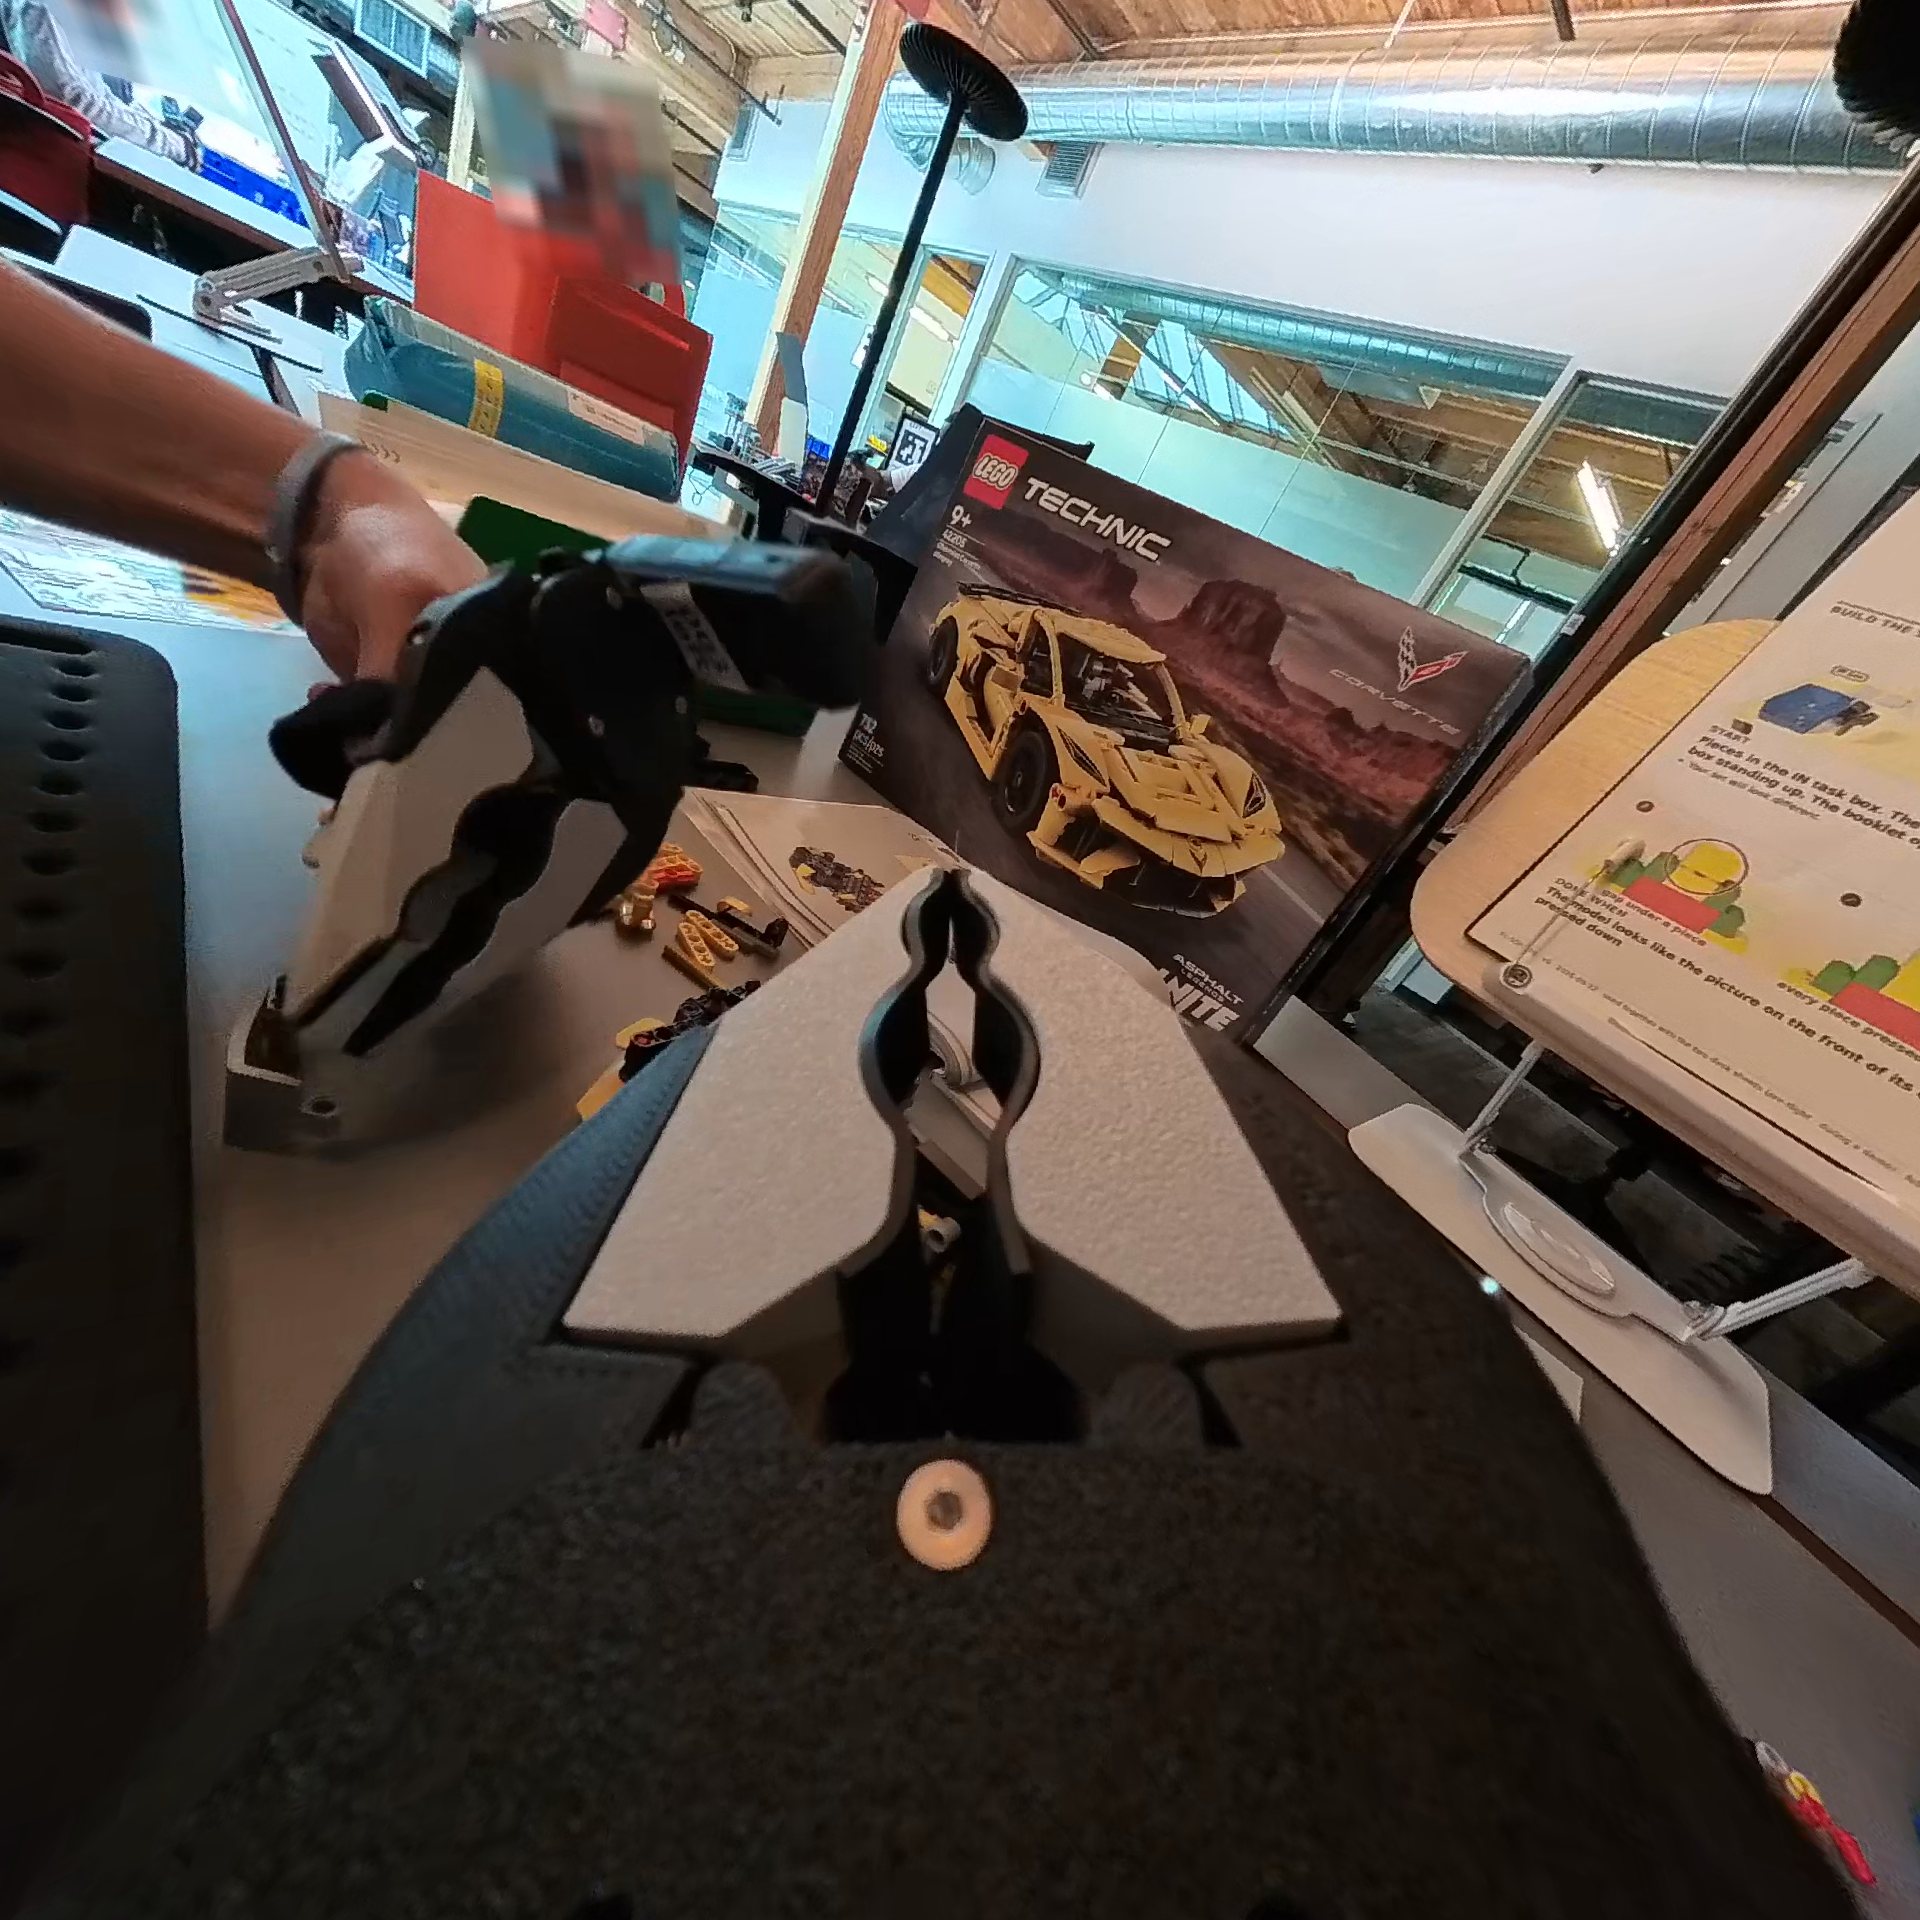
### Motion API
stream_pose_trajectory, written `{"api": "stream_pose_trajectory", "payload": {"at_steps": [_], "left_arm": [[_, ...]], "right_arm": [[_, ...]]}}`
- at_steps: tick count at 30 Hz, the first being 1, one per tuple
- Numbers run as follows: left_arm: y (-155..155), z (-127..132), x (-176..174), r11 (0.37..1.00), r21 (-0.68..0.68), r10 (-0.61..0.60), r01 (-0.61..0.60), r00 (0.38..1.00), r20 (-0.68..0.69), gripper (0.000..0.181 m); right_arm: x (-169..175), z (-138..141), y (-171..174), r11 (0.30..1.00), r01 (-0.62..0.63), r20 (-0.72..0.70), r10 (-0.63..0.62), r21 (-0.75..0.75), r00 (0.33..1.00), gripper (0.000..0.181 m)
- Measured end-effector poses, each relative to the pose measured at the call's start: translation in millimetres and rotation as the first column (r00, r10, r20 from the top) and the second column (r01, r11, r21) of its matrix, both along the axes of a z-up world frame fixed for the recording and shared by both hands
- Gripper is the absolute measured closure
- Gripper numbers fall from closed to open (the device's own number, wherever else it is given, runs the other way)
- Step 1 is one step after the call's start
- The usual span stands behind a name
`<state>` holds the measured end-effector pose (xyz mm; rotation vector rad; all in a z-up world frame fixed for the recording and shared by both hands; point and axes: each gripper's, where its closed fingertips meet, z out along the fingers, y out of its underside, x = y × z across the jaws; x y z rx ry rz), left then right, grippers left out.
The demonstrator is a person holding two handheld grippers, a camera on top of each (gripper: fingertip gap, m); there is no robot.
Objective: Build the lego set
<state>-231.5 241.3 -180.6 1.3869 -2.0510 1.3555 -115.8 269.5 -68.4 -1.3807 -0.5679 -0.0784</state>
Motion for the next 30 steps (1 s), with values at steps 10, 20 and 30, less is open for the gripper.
{"api": "stream_pose_trajectory", "payload": {"at_steps": [10, 20, 30], "left_arm": [[5, -18, -20, 0.856, 0.514, -0.165, 0.057, 0.972, 0.167, 0.174], [9, 7, -2, 0.978, -0.075, 0.187, -0.193, 0.979, -0.077, 0.181], [37, -21, -8, 0.939, -0.111, 0.269, -0.326, 0.895, -0.356, 0.177]], "right_arm": [[0, -1, 1, 1.000, -0.004, -0.006, 0.004, -0.009, 1.000, 0.181], [0, -1, 1, 1.000, -0.004, -0.009, 0.004, -0.008, 1.000, 0.181], [0, -1, 1, 1.000, -0.005, -0.009, 0.005, -0.007, 1.000, 0.181]]}}
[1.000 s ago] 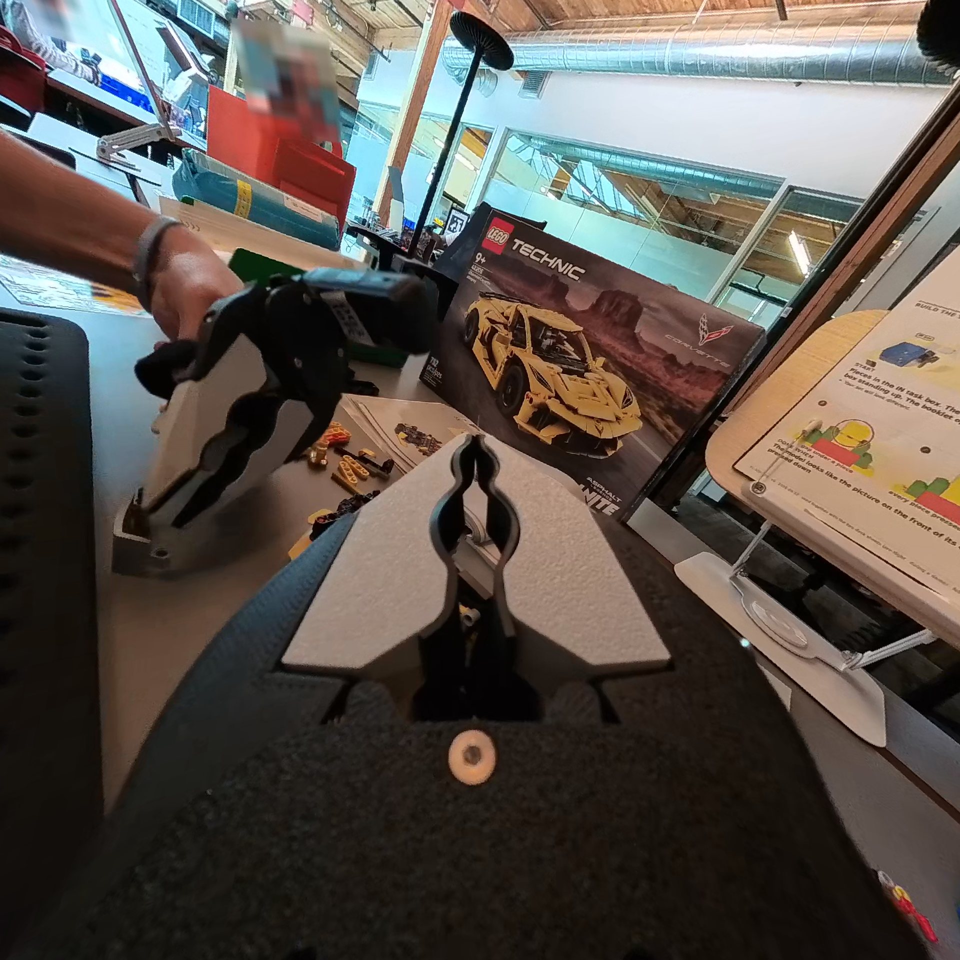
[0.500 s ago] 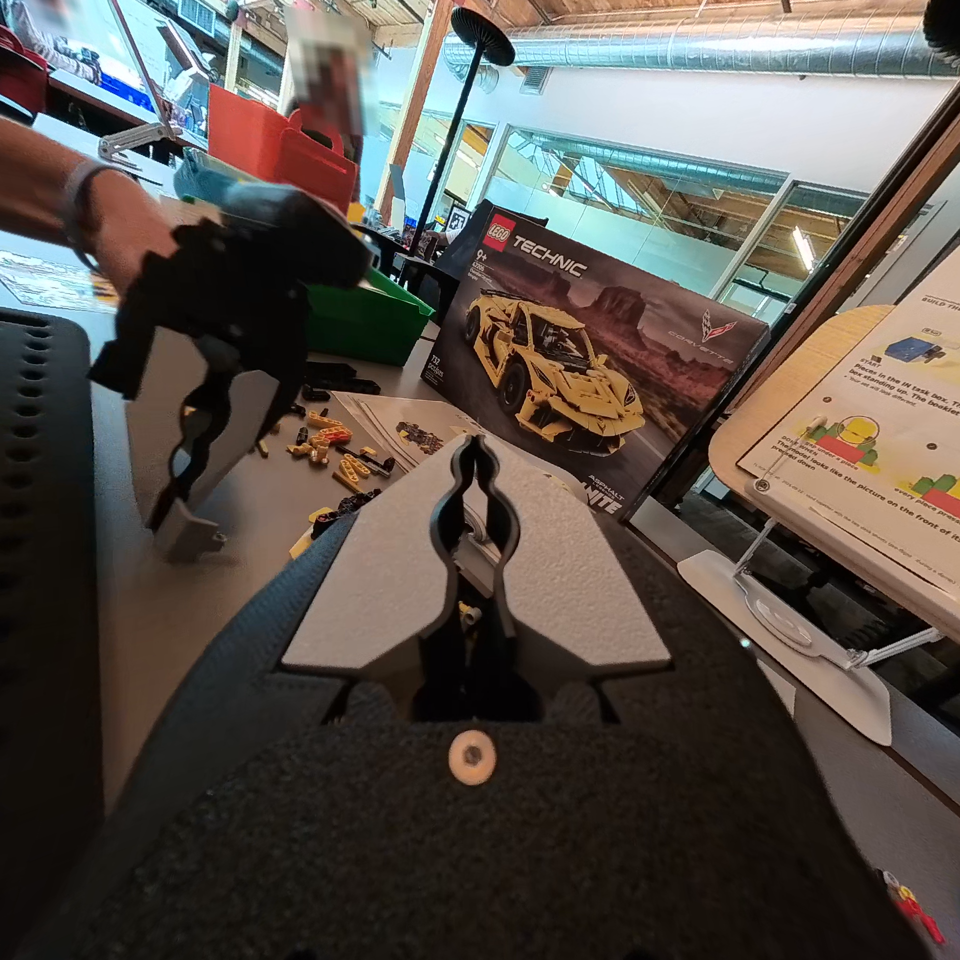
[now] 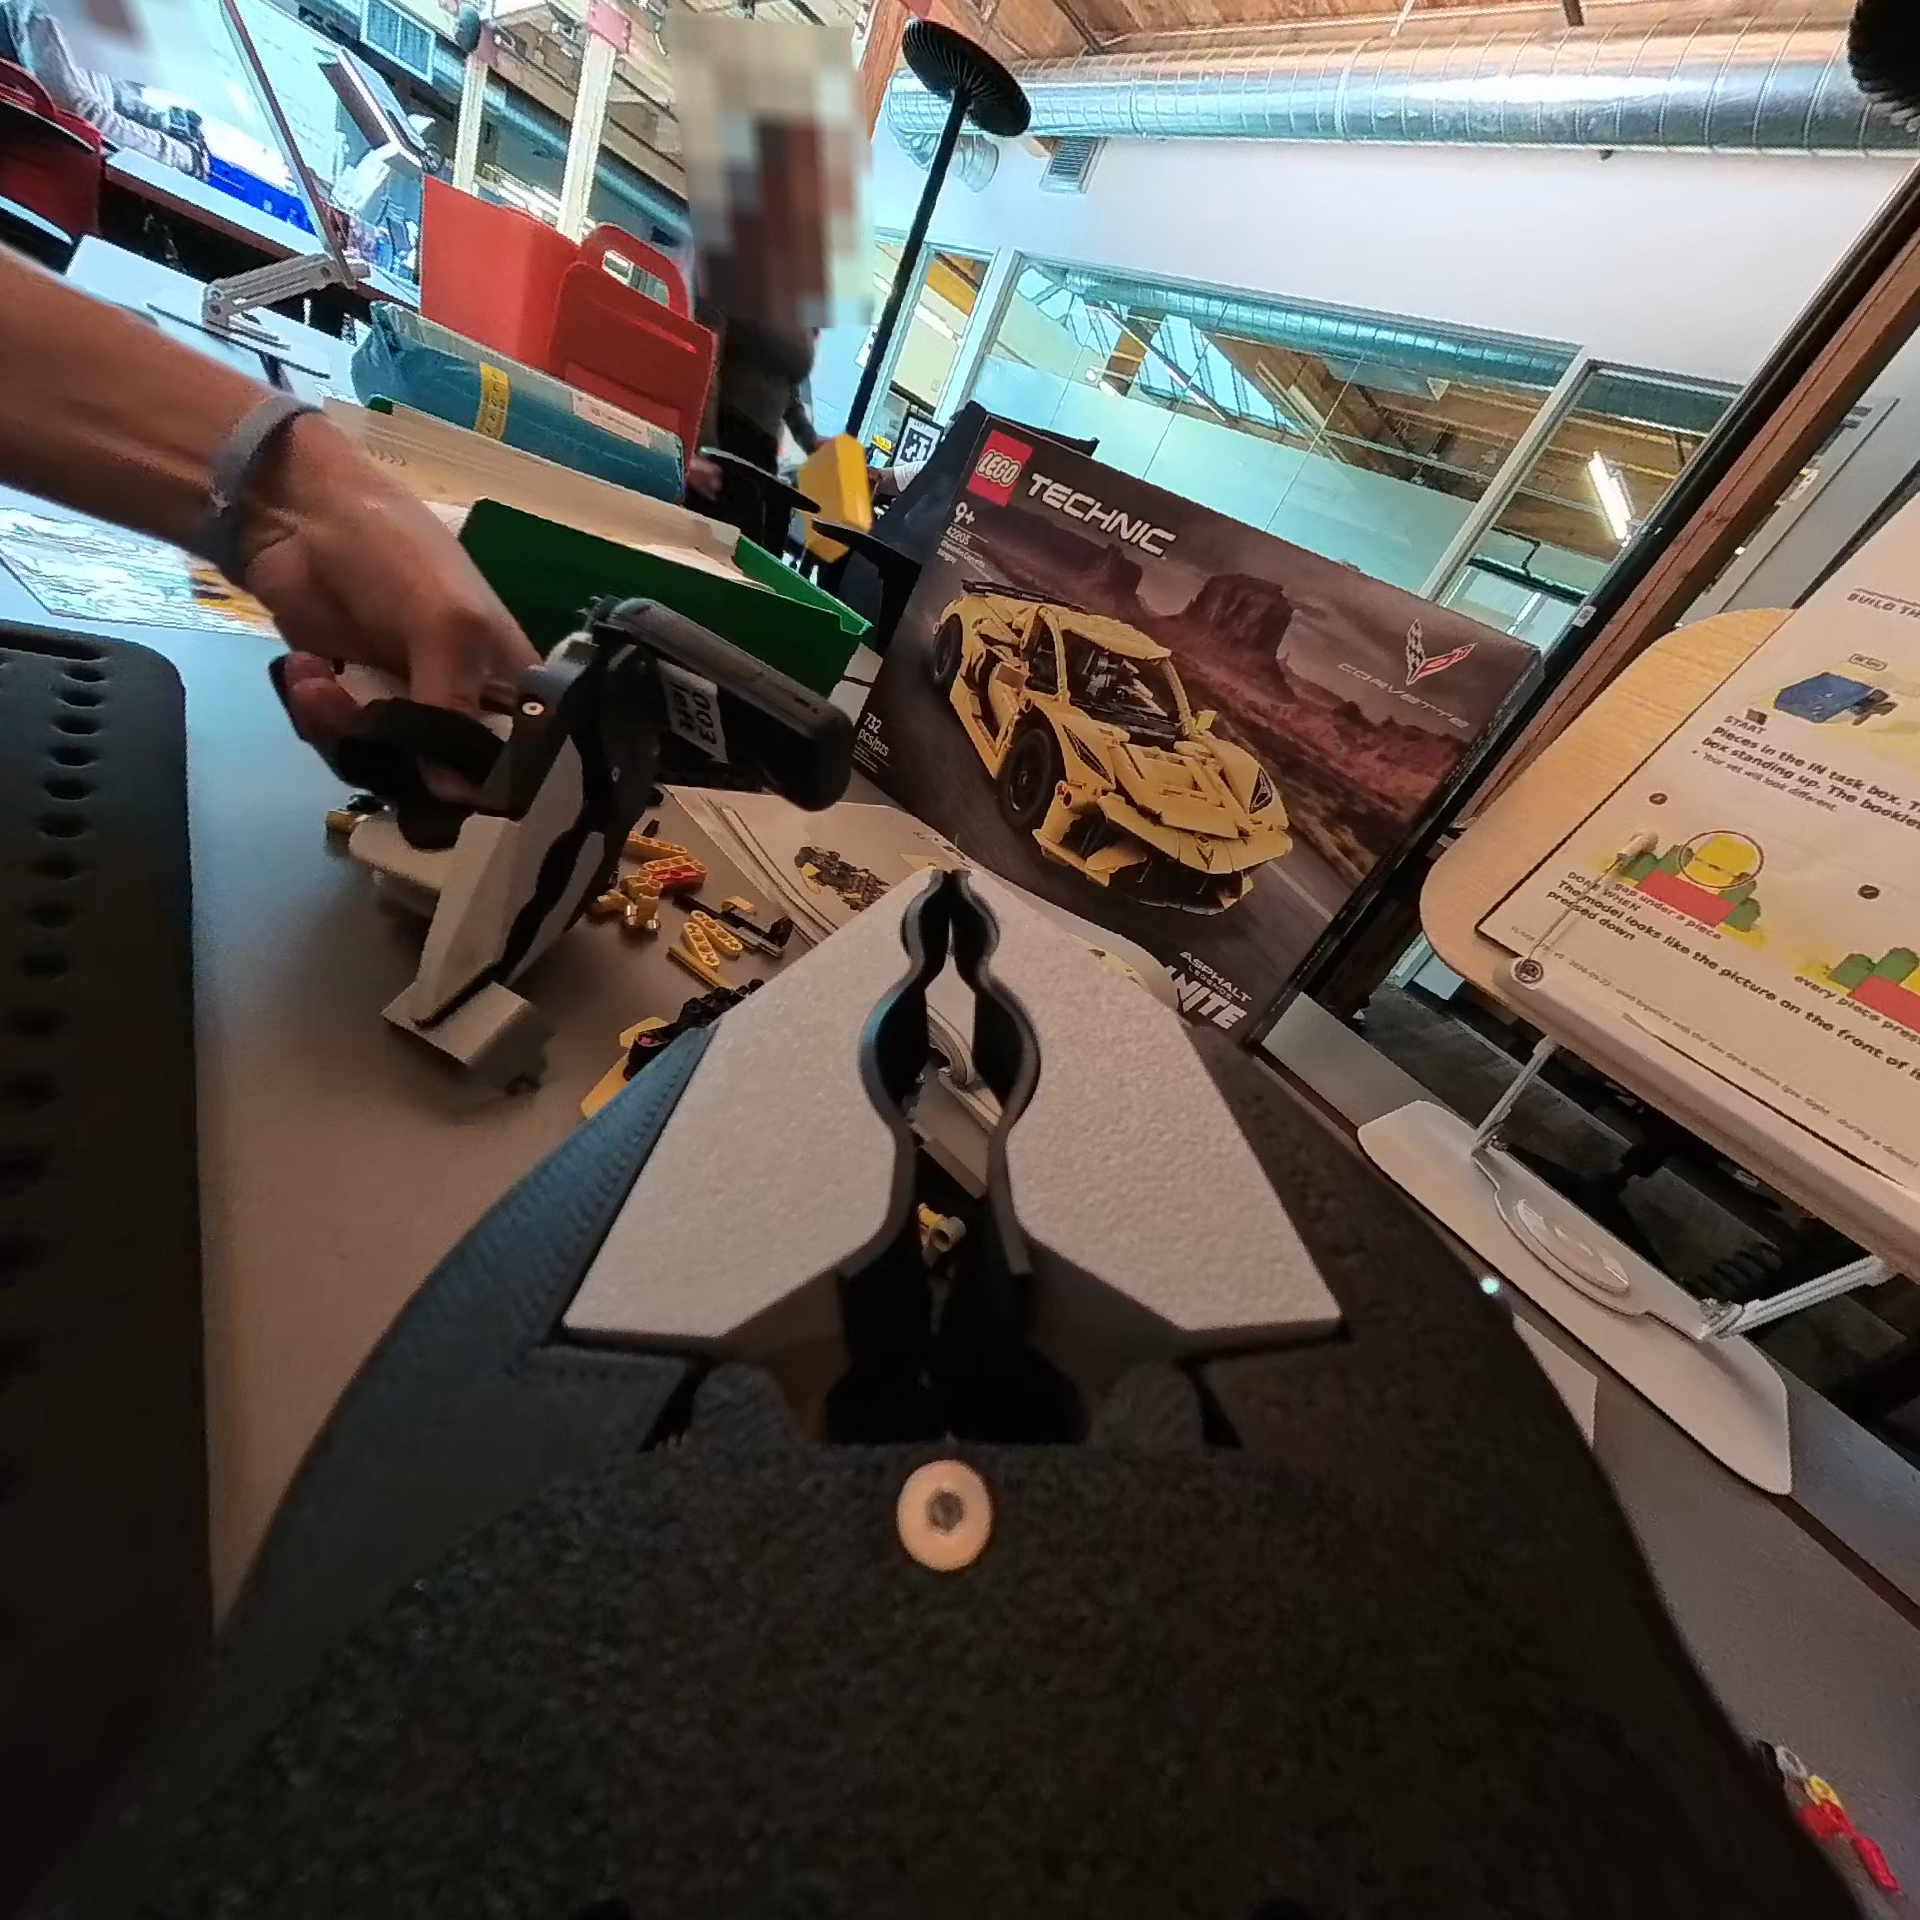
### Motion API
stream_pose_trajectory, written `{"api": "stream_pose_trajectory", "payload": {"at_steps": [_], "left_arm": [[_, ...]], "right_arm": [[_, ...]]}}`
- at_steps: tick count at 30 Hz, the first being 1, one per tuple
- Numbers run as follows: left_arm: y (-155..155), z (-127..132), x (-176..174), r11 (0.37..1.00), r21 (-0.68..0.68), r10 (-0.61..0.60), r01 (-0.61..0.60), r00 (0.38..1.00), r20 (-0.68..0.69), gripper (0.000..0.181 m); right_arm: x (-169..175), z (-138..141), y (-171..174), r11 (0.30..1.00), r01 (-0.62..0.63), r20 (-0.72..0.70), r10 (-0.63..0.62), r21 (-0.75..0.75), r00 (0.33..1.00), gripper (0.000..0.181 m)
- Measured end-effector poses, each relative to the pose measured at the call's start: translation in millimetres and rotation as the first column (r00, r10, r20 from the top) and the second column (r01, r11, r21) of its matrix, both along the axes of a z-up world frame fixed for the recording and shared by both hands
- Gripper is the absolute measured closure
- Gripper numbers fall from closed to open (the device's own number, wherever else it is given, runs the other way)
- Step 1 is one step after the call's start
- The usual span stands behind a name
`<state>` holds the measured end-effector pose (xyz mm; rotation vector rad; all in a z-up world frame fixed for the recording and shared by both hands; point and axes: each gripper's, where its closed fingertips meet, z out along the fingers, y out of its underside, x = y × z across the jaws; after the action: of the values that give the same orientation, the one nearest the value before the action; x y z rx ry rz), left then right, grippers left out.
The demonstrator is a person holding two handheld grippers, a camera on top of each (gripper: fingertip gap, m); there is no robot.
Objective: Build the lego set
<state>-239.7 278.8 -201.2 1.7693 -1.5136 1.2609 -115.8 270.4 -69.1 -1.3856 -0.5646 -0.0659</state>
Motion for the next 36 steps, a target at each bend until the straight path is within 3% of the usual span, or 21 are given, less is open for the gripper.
{"api": "stream_pose_trajectory", "payload": {"at_steps": [3, 13, 18, 19, 21, 23, 24, 25, 26, 27, 29, 32, 36], "left_arm": [[6, -1, 0, 1.000, 0.004, 0.009, -0.009, 1.000, -0.017, 0.175], [32, -1, 4, 0.976, 0.216, 0.020, -0.029, 0.999, 0.046, 0.162], [41, 20, 14, 0.916, 0.378, 0.079, -0.136, 0.984, 0.161, 0.151], [47, 24, 16, 0.867, 0.465, 0.098, -0.179, 0.976, 0.194, 0.148], [62, 39, 23, 0.693, 0.646, 0.132, -0.320, 0.937, 0.323, 0.141], [78, 64, 29, 0.443, 0.737, 0.151, -0.511, 0.852, 0.500, 0.108], [81, 72, 26, 0.330, 0.741, 0.153, -0.585, 0.808, 0.569, 0.112], [77, 76, 22, 0.254, 0.721, 0.153, -0.644, 0.763, 0.628, 0.121], [75, 80, 19, 0.180, 0.690, 0.161, -0.701, 0.713, 0.682, 0.118], [71, 79, 17, 0.152, 0.675, 0.165, -0.722, 0.691, 0.703, 0.118], [48, 59, 14, 0.280, 0.709, 0.199, -0.648, 0.761, 0.618, 0.105], [37, 43, 7, 0.396, 0.714, 0.253, -0.577, 0.816, 0.519, 0.107], [43, 25, 4, 0.404, 0.798, 0.200, -0.448, 0.894, 0.401, 0.105]], "right_arm": [[0, 0, 0, 1.000, -0.001, 0.000, 0.001, -0.002, 1.000, 0.181], [0, 0, 0, 1.000, -0.001, 0.001, 0.001, -0.002, 1.000, 0.181], [1, -1, 0, 1.000, 0.002, 0.001, -0.002, -0.003, 1.000, 0.181], [1, -1, 0, 1.000, 0.002, 0.000, -0.002, -0.003, 1.000, 0.181], [2, -1, 0, 1.000, 0.004, -0.001, -0.004, -0.003, 1.000, 0.181], [2, 0, 0, 1.000, 0.002, -0.006, -0.002, -0.003, 1.000, 0.181], [2, 0, 0, 1.000, 0.000, -0.007, 0.000, -0.003, 1.000, 0.181], [2, 0, 0, 1.000, 0.000, -0.009, 0.000, -0.002, 1.000, 0.181], [2, 0, 0, 1.000, -0.002, -0.011, 0.002, -0.002, 1.000, 0.181], [2, 0, 0, 1.000, -0.004, -0.012, 0.004, -0.003, 1.000, 0.181], [1, 1, -1, 1.000, -0.008, -0.016, 0.008, -0.002, 1.000, 0.181], [0, 1, -1, 1.000, -0.013, -0.020, 0.013, -0.003, 1.000, 0.181], [-1, 0, -2, 1.000, -0.015, -0.018, 0.015, -0.005, 1.000, 0.181]]}}
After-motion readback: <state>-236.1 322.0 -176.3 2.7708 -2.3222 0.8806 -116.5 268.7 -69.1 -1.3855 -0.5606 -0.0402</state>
